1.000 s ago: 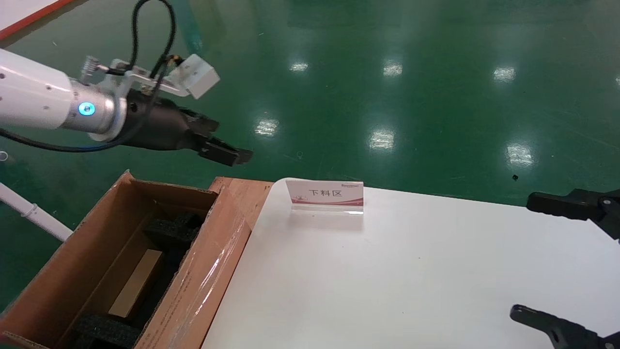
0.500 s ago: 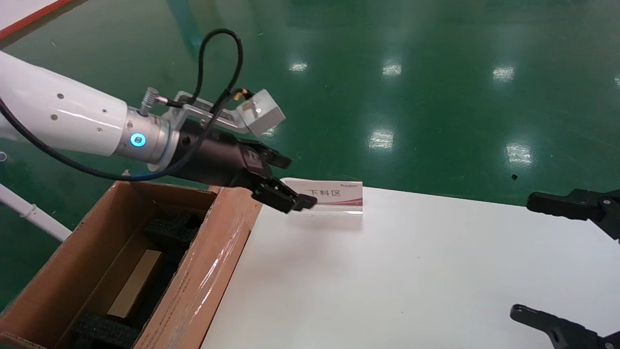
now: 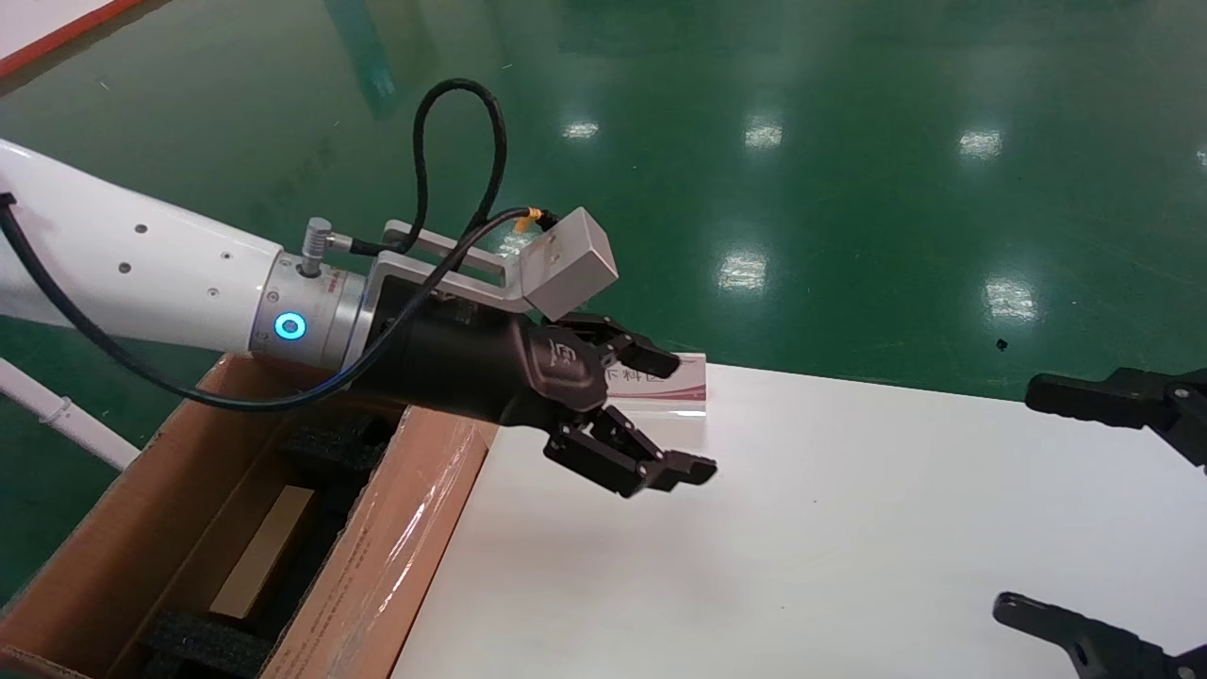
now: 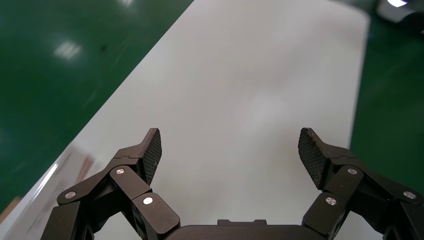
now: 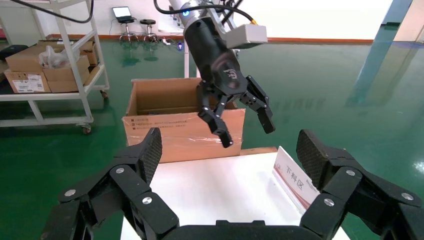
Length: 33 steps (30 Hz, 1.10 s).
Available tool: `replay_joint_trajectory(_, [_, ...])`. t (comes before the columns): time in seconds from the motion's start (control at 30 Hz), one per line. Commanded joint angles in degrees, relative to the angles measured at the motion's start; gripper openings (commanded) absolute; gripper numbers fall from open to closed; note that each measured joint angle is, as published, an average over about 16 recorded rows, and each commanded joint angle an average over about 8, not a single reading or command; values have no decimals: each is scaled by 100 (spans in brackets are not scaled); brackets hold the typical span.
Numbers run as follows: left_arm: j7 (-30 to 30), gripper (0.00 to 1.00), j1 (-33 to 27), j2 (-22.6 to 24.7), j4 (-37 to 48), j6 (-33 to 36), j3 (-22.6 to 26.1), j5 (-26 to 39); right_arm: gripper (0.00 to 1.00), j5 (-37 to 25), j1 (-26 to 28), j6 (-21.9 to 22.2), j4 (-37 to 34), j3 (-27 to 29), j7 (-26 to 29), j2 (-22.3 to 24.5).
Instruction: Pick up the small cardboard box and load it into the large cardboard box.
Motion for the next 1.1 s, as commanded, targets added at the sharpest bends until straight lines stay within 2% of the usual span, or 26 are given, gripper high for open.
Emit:
replay_joint_trajectory(0.03, [201,100,284,16,15,142,-378,-101,100,0,0,0,0,-1,0,0])
replay_joint_trajectory(0.83, [2548,100,3599,207,192,1792,-4794,-1284,100,5,1,3,0,-6,-3,3])
replay_joint_trajectory(0.97, [2723,100,3916,225,211,1941,-5218,-1392,100,5,0,4,-1,-6,-4,3])
replay_joint_trajectory(1.1, [2738,100,3987,232,216,1977,-5311,-1425,100,6,0,5,-1,-7,-4,4])
